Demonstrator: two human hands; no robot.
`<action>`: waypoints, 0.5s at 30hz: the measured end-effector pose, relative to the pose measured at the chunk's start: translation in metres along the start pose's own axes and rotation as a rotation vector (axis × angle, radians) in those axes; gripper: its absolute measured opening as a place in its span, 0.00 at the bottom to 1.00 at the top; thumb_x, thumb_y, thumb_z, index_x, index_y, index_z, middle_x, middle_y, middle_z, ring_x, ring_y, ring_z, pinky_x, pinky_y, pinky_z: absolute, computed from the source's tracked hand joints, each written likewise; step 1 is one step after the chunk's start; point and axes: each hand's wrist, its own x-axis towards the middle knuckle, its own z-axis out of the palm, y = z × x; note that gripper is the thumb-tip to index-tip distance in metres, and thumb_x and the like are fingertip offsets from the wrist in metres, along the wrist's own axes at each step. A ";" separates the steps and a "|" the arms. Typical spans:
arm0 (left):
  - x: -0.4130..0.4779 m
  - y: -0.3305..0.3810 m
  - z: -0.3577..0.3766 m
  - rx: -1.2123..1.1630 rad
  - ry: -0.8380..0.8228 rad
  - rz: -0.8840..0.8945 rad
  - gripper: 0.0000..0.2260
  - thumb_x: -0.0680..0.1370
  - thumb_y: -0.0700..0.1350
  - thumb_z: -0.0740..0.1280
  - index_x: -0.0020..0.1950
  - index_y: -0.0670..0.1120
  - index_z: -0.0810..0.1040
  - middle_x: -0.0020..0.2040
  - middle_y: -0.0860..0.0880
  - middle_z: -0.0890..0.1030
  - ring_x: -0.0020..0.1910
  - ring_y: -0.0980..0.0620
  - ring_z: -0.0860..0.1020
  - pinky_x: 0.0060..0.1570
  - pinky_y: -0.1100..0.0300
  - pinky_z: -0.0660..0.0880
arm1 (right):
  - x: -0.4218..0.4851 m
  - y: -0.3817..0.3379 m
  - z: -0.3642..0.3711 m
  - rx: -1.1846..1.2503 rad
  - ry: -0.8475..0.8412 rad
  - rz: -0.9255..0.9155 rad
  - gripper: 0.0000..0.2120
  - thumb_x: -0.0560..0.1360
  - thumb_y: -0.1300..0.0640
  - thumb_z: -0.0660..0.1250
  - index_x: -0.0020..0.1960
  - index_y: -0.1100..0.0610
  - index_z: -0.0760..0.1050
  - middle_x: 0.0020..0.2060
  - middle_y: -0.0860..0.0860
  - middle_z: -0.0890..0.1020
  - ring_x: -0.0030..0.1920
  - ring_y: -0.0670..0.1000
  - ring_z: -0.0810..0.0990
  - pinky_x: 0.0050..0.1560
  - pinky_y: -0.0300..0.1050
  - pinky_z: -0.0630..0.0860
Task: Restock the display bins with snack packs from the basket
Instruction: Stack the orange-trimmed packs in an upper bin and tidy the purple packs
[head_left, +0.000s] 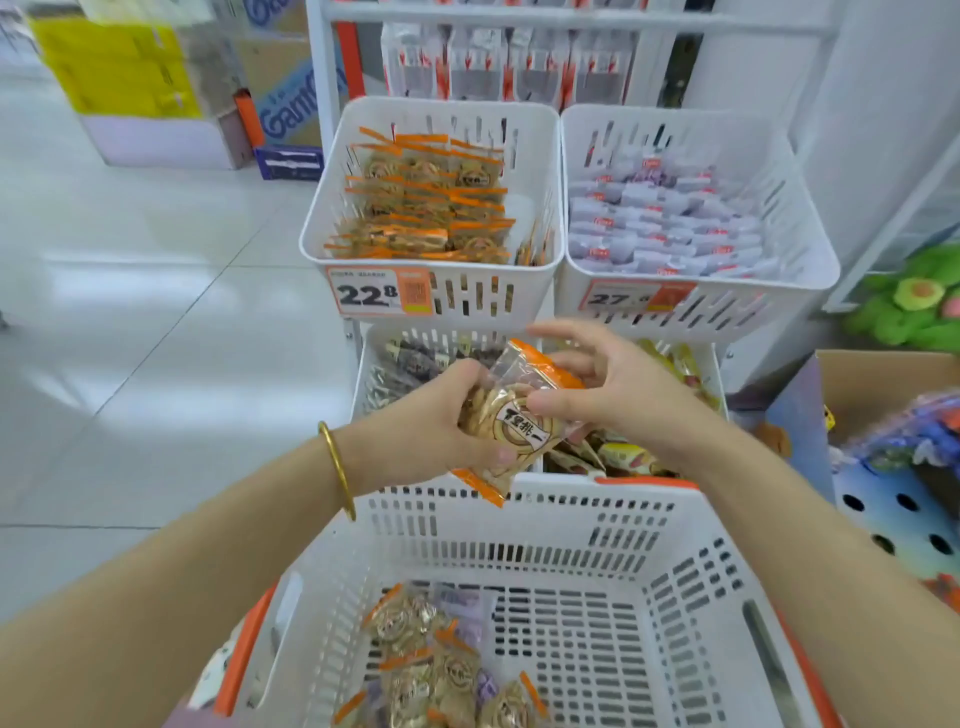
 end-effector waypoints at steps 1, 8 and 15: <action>0.006 0.006 -0.009 0.034 0.004 0.025 0.15 0.72 0.42 0.73 0.48 0.53 0.68 0.46 0.50 0.77 0.41 0.55 0.78 0.44 0.59 0.78 | 0.008 -0.013 -0.007 -0.082 -0.043 -0.033 0.21 0.68 0.59 0.76 0.58 0.50 0.76 0.50 0.51 0.83 0.46 0.47 0.82 0.41 0.49 0.80; 0.085 0.036 -0.077 0.177 0.481 0.209 0.28 0.72 0.50 0.72 0.68 0.47 0.65 0.63 0.48 0.67 0.61 0.51 0.70 0.58 0.58 0.72 | 0.100 -0.086 -0.059 -0.454 0.353 -0.242 0.10 0.69 0.59 0.74 0.42 0.58 0.72 0.37 0.57 0.77 0.38 0.51 0.75 0.40 0.50 0.73; 0.135 0.025 -0.097 0.645 0.468 0.188 0.25 0.79 0.52 0.62 0.73 0.45 0.62 0.72 0.46 0.62 0.72 0.46 0.58 0.69 0.55 0.58 | 0.194 -0.088 -0.064 -0.930 0.701 -0.206 0.04 0.75 0.63 0.59 0.49 0.57 0.65 0.44 0.56 0.72 0.44 0.60 0.73 0.37 0.47 0.60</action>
